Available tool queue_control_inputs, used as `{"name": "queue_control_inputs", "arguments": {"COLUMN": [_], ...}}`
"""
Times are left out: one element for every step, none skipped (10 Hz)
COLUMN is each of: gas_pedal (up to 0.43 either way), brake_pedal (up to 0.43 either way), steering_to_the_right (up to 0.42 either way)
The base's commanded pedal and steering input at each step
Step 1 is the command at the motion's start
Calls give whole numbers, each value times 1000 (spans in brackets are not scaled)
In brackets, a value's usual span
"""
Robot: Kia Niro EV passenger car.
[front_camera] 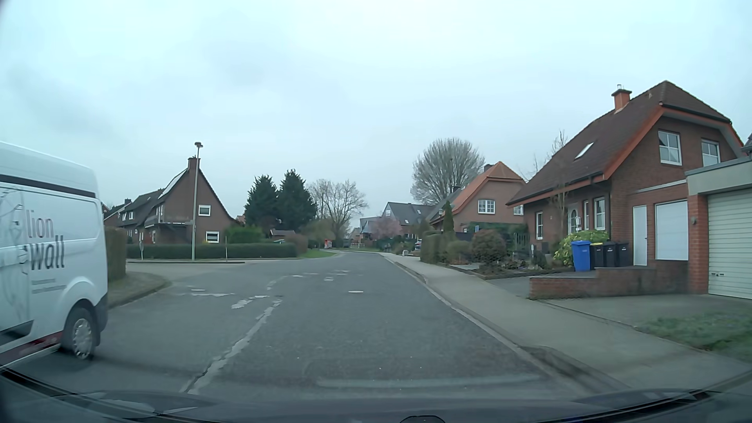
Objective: Follow the waypoints while adhering to traffic rules and regulations
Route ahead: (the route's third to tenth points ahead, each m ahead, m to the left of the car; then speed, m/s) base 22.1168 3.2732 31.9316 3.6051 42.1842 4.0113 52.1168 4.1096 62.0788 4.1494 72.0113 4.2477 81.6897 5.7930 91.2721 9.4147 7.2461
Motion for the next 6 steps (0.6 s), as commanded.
{"name": "queue_control_inputs", "arguments": {"gas_pedal": [228, 228, 228, 228, 228, 228], "brake_pedal": [0, 0, 0, 0, 0, 0], "steering_to_the_right": [-12, -9, -9, -9, -9, -11]}}
